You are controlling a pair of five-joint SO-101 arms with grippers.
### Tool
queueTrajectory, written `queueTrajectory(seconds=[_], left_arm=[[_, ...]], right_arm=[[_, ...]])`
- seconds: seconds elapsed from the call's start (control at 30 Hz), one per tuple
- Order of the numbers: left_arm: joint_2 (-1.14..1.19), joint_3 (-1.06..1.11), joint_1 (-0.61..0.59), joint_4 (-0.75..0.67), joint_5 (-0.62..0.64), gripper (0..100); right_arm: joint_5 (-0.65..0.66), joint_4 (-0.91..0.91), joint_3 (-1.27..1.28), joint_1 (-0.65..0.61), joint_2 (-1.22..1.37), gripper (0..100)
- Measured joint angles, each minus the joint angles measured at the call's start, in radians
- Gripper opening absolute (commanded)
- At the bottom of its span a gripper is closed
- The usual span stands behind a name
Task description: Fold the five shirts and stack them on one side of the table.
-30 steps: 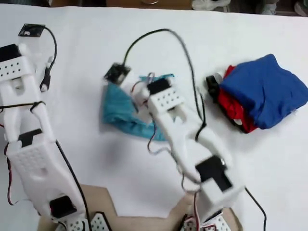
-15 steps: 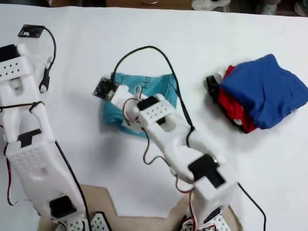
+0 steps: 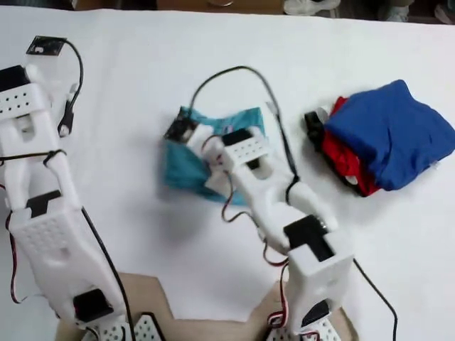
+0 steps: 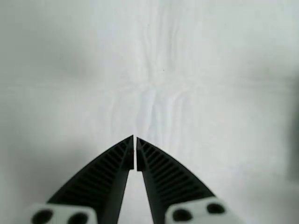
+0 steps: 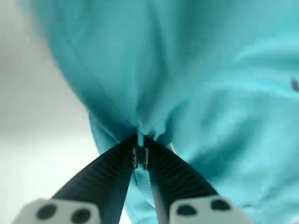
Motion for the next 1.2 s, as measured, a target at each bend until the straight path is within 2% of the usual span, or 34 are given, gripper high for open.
queueTrajectory(seconds=[0.33, 0.53, 0.63, 0.77, 1.0, 1.1, 1.2], left_arm=[[0.000, 0.000, 0.083, 0.000, -0.011, 2], [0.000, 0.000, 0.092, 0.038, -0.011, 2], [0.000, 0.000, 0.150, 0.061, -0.011, 2], [0.000, 0.000, 0.273, 0.072, -0.011, 2], [0.000, 0.015, 0.443, 0.086, -0.060, 2], [0.000, 0.017, 0.480, 0.086, -0.063, 2], [-0.002, 0.043, 0.486, 0.064, 0.011, 2]], right_arm=[[0.015, 0.023, -0.110, 0.068, -0.109, 2.2], [0.015, -0.118, -0.120, 0.163, -0.052, 2.2], [0.015, -0.201, -0.121, 0.184, 0.032, 2.2], [0.015, -0.212, -0.170, 0.187, 0.124, 2.2], [0.015, -0.071, -0.334, 0.233, 0.158, 2.2], [0.015, -0.012, -0.400, 0.258, 0.143, 2.2], [0.015, 0.003, -0.422, 0.269, 0.140, 2.2]])
